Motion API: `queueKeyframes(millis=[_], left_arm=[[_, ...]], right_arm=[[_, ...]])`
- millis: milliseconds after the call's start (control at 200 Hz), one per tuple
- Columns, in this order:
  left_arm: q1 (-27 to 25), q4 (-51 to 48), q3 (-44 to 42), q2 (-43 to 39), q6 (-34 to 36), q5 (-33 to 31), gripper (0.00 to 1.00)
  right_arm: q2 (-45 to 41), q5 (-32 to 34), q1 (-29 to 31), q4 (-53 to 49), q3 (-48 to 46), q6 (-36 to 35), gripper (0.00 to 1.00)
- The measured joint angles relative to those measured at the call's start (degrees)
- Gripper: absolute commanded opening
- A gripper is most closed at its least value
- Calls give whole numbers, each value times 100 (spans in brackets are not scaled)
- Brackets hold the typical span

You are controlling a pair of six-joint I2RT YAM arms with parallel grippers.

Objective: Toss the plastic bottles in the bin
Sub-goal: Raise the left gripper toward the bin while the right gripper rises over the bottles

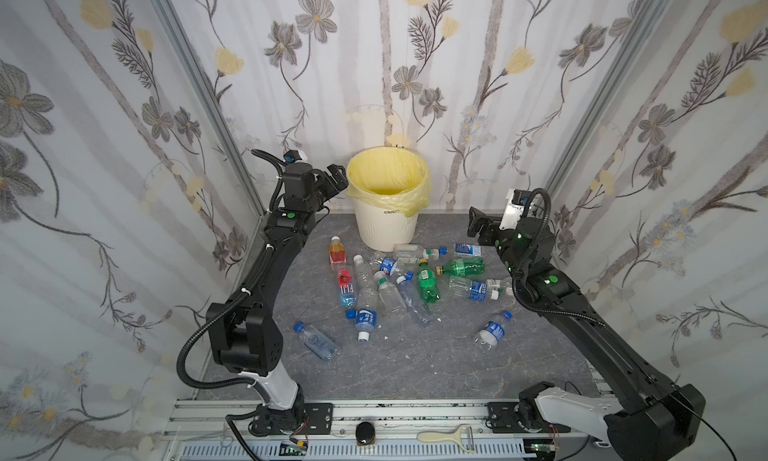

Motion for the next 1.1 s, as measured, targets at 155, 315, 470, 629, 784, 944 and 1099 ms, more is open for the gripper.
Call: queueKeyframes(millis=[155, 315, 470, 629, 784, 944, 1099], left_arm=[[-157, -284, 780, 691, -140, 343, 96], [-238, -557, 1565, 1386, -136, 463, 84], [-273, -1110, 2124, 1775, -9, 380, 73], [-374, -1484, 2312, 1818, 280, 168, 64], [-413, -1965, 2848, 2090, 664, -39, 59], [-463, -2345, 3128, 2221, 975, -245, 49], [-516, -2649, 3289, 2260, 1276, -433, 41]], right_arm=[[-2, 120, 153, -37, 17, -72, 100], [-35, 260, 227, -31, -11, -114, 100], [-94, 365, 264, -31, -142, -177, 100], [-192, 501, 280, 17, -286, -221, 100], [-223, 553, 280, 59, -369, -221, 100], [-330, 599, 286, 83, -461, -219, 100], [-417, 708, 286, 109, -555, -219, 100]])
